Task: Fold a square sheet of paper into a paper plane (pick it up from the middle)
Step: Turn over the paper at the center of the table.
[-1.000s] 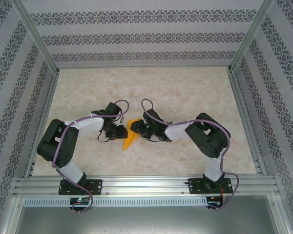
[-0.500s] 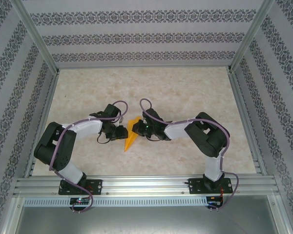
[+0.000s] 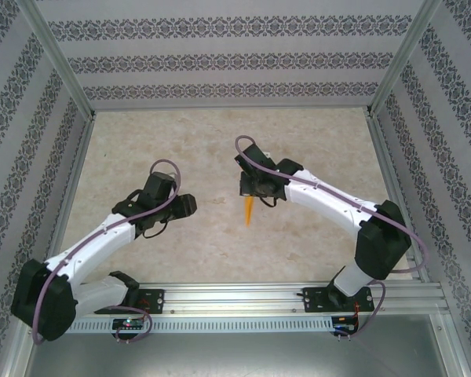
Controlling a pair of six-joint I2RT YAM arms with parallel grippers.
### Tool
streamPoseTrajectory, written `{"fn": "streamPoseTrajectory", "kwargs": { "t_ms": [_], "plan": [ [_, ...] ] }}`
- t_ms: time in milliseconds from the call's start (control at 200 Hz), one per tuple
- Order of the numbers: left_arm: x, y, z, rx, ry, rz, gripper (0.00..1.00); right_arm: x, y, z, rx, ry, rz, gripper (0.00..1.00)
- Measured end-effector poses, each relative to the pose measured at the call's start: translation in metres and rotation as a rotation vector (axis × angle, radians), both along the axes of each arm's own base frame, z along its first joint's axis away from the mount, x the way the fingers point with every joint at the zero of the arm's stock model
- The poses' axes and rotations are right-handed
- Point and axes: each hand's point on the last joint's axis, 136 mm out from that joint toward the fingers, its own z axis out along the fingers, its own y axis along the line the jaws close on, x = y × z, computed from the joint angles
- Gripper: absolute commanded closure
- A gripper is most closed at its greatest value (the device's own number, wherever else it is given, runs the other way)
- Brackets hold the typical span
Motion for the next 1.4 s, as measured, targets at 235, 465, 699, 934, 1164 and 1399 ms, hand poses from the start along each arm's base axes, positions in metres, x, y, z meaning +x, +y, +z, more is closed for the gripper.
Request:
{"fn": "streamPoseTrajectory", "kwargs": {
  "t_ms": [235, 465, 699, 934, 1164, 1399],
  "plan": [
    [-0.007, 0.042, -0.004, 0.108, -0.014, 0.187, 0.44, -0.032, -0.035, -0.025, -0.48, 0.164, 0.028, 0.91],
    [-0.015, 0.067, 0.006, 0.155, -0.054, 0.289, 0.4, -0.033, 0.02, -0.076, -0.63, 0.248, 0.113, 0.89],
    [-0.018, 0.074, 0.011, 0.17, -0.069, 0.311, 0.4, -0.03, 0.068, -0.109, -0.602, 0.272, 0.143, 0.86],
    [-0.02, 0.076, 0.011, 0.173, -0.067, 0.312, 0.39, -0.038, 0.091, -0.124, -0.511, 0.317, 0.143, 0.64],
    [-0.02, 0.076, 0.011, 0.173, -0.066, 0.311, 0.39, -0.042, 0.125, -0.128, -0.357, 0.321, 0.18, 0.36],
    [-0.022, 0.073, 0.009, 0.163, -0.051, 0.296, 0.37, -0.046, 0.138, -0.061, -0.07, 0.178, 0.234, 0.07]
  ]
}}
